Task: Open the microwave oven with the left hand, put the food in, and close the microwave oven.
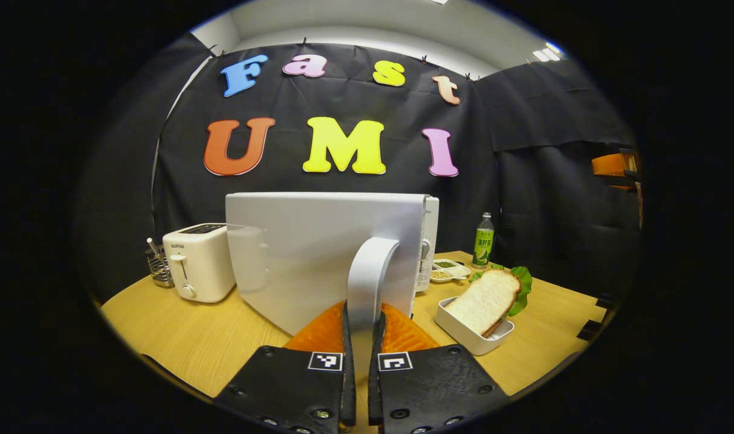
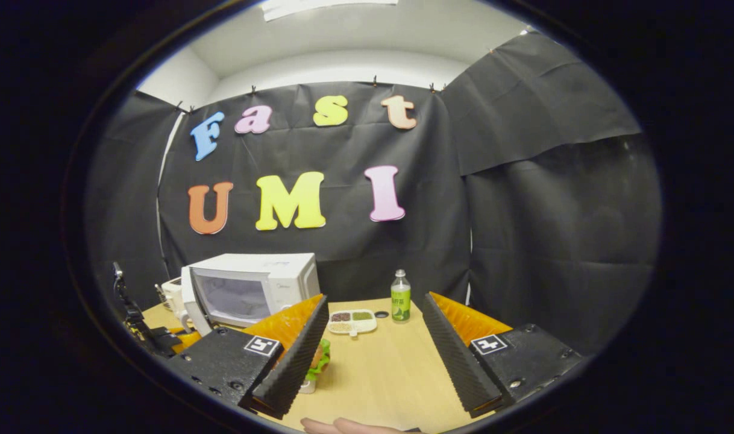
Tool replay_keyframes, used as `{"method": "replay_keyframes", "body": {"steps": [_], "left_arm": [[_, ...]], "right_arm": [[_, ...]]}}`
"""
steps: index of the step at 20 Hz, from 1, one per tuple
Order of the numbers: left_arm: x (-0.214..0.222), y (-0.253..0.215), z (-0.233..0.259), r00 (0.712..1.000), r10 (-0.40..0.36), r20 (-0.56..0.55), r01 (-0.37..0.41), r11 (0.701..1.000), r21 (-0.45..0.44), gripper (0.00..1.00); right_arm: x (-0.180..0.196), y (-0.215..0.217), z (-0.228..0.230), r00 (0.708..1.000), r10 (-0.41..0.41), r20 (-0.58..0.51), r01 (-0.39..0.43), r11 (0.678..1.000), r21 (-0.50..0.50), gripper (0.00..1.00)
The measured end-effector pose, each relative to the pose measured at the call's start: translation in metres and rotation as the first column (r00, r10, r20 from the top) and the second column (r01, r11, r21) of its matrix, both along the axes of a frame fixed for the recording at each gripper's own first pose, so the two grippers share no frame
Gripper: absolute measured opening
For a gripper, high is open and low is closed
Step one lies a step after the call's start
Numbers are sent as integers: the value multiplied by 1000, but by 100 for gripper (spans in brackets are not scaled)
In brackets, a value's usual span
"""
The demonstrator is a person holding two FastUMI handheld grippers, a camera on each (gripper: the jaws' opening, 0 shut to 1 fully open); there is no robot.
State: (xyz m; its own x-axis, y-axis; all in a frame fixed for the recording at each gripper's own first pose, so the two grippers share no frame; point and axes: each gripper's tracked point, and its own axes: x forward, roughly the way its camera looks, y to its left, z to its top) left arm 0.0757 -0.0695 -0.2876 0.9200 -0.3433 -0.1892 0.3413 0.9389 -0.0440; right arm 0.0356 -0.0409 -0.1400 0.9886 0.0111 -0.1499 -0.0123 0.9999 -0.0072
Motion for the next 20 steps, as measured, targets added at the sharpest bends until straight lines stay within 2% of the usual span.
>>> {"method": "replay_keyframes", "body": {"steps": [1, 2, 3, 5, 6, 7, 10, 13, 14, 16, 17, 18, 19, 20], "left_arm": [[-9, 14, -2, 1000, 14, -16, -14, 1000, -5, 2], [-19, 28, -7, 999, 18, -51, -19, 1000, -12, 17], [-32, 50, -4, 996, 64, -62, -65, 998, -11, 13], [-52, 91, -5, 984, 141, -108, -143, 990, -17, 68], [-63, 107, -1, 977, 182, -108, -184, 983, -14, 96], [-70, 119, 6, 970, 222, -105, -223, 975, 0, 96], [-88, 146, 26, 947, 312, -75, -308, 950, 54, 96], [-96, 148, 60, 944, 328, -40, -327, 944, 39, 95], [-97, 147, 72, 943, 331, -33, -330, 944, 26, 95], [-94, 148, 91, 938, 347, -17, -347, 938, 19, 96], [-94, 148, 99, 936, 353, -2, -352, 936, 22, 96], [-92, 147, 107, 933, 360, 8, -360, 933, 30, 96], [-91, 147, 113, 930, 367, 22, -368, 929, 35, 95], [-89, 143, 122, 929, 368, 44, -369, 928, 39, 95]], "right_arm": [[0, 4, -3, 1000, 6, -7, -6, 1000, 3, 100], [0, 9, -6, 1000, 12, -16, -11, 1000, 4, 100], [1, 13, -9, 999, 20, -27, -20, 1000, 2, 100], [7, 21, -18, 998, 42, -56, -42, 999, -8, 100], [12, 24, -22, 996, 50, -73, -51, 999, -13, 91], [19, 25, -29, 994, 54, -96, -57, 998, -21, 100], [42, 29, -47, 981, 65, -181, -76, 996, -53, 100], [63, 38, -66, 958, 102, -269, -125, 990, -71, 100], [69, 41, -72, 946, 119, -301, -146, 987, -66, 92], [81, 51, -88, 908, 171, -383, -203, 978, -42, 92], [87, 53, -98, 884, 194, -426, -227, 973, -29, 100], [92, 53, -107, 857, 210, -471, -245, 969, -14, 100], [98, 57, -116, 827, 235, -511, -268, 963, 8, 92], [104, 59, -127, 793, 254, -554, -286, 958, 31, 92]]}}
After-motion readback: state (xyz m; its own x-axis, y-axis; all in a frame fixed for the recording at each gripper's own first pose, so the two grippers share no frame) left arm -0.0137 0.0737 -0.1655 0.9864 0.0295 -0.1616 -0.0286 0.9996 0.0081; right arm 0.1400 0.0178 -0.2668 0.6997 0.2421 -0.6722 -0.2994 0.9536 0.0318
